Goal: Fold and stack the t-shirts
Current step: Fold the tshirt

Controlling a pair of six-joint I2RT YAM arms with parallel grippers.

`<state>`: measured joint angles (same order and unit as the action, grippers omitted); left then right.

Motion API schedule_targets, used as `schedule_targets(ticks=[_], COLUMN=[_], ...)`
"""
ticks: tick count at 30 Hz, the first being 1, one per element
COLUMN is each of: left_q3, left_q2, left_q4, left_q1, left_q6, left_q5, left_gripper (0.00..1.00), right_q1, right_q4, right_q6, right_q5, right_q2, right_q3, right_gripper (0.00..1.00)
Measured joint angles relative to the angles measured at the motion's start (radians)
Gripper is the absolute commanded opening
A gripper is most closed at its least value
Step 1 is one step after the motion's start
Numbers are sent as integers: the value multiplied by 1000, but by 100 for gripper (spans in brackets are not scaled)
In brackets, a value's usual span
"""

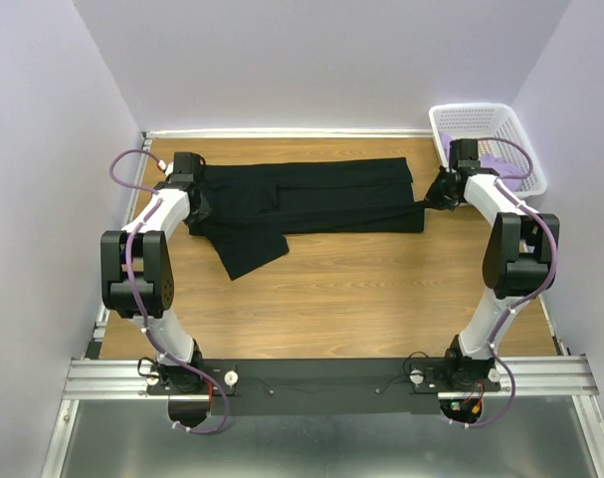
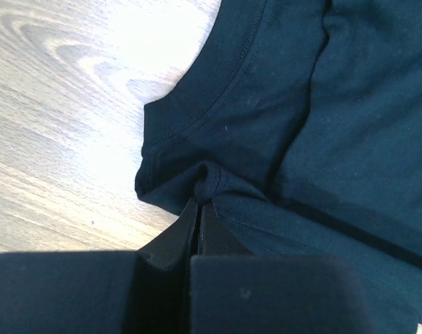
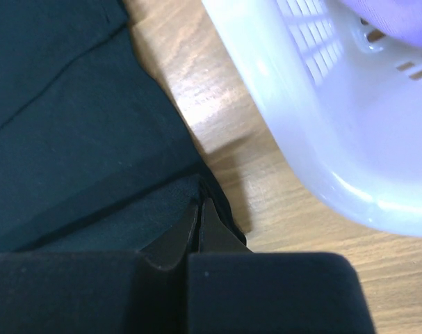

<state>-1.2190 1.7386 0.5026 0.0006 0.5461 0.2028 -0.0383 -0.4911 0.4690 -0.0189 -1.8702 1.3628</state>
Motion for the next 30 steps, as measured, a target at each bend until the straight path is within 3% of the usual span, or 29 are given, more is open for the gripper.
schedule_targets(ticks=[11,30], left_q3=[0,0], left_q2=[56,54], left_q4=[-10,-42], left_q1=[0,0], left_q6=[0,4], left_q5=[14,51], left_gripper=[0,0], right_q1=[0,21], right_q4=[1,7], right_q6=[-3,-17], right_q5=[-5,-5], right_q2=[-87,-92], right_q3=[21,72], right_gripper=[1,0])
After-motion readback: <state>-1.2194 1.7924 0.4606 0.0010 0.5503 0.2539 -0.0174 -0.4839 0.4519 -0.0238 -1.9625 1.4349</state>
